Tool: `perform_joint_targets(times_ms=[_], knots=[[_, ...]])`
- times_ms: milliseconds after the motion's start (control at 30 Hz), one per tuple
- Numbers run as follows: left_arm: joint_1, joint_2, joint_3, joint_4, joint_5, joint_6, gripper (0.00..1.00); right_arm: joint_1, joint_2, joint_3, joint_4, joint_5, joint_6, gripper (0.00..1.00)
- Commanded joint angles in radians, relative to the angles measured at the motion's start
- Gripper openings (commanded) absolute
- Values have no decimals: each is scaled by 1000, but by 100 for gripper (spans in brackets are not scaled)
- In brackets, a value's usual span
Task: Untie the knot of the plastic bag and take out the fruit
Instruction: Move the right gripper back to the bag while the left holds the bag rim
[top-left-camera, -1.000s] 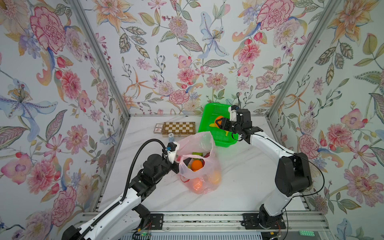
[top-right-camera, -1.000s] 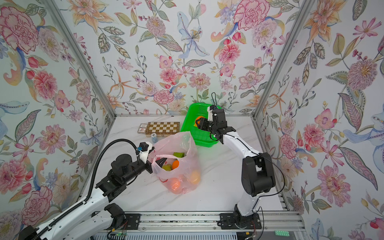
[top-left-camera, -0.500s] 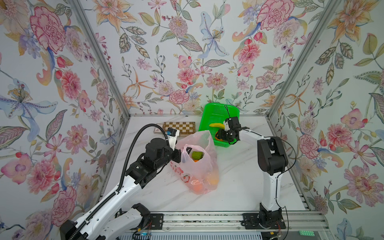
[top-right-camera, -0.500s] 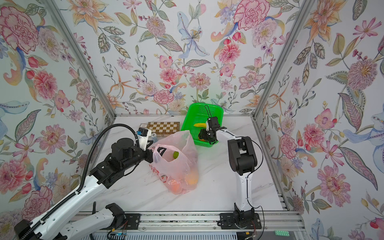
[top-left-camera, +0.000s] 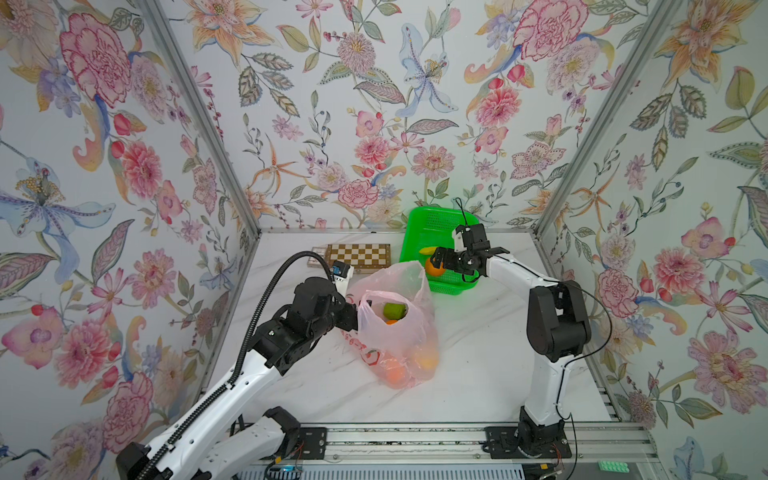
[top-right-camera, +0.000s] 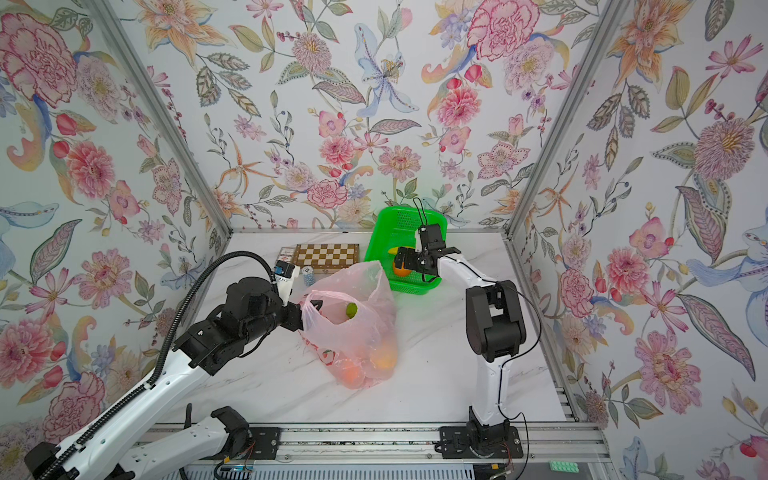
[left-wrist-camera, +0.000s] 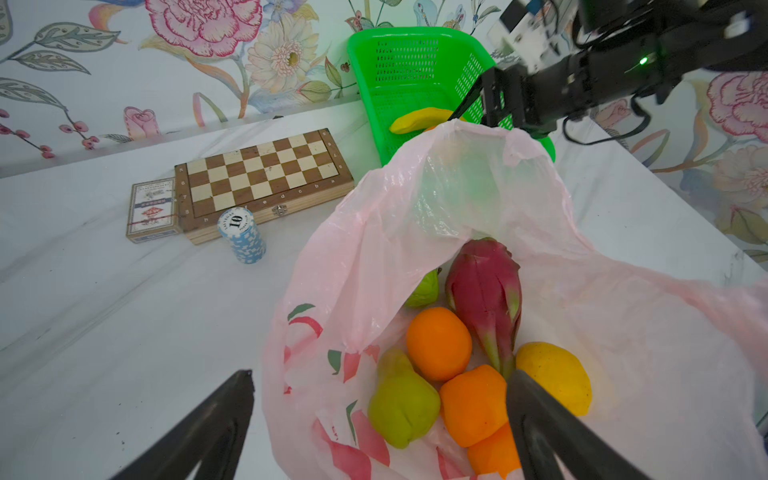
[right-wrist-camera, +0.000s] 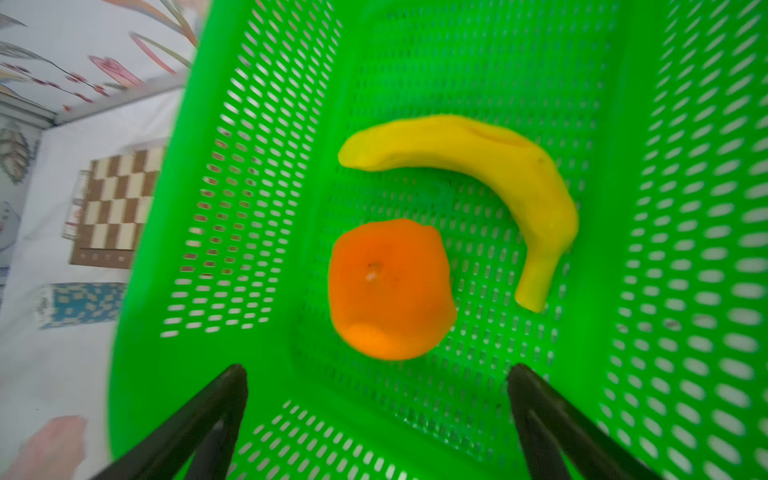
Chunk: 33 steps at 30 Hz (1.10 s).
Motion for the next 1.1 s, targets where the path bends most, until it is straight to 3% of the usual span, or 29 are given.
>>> perform_joint_targets(times_ms=[0, 167, 267, 400, 633, 700, 833, 1067], knots=[[12, -22, 30, -65, -23, 70, 92, 6, -133, -28, 18, 14, 3, 99], [49, -14, 70, -138, -100, 36, 82, 49, -308, -100, 59, -55, 10, 99], [114, -12, 94, -145, -44, -35, 74, 100, -386, -133, 74, -139, 19, 99], [167, 0, 125, -96, 123, -137, 68, 197, -456, -158, 73, -218, 29, 99], [164, 34, 65, 201, 652, -331, 67, 345, -526, -260, 81, -283, 86, 99], [142, 34, 13, 247, 722, -335, 67, 368, -544, -297, 73, -275, 99, 98], [33, 26, -93, 146, 621, -226, 66, 396, -596, -398, 36, -186, 109, 96], [-237, 29, -292, 234, 516, -292, 62, 463, -642, -561, -104, -24, 120, 92]])
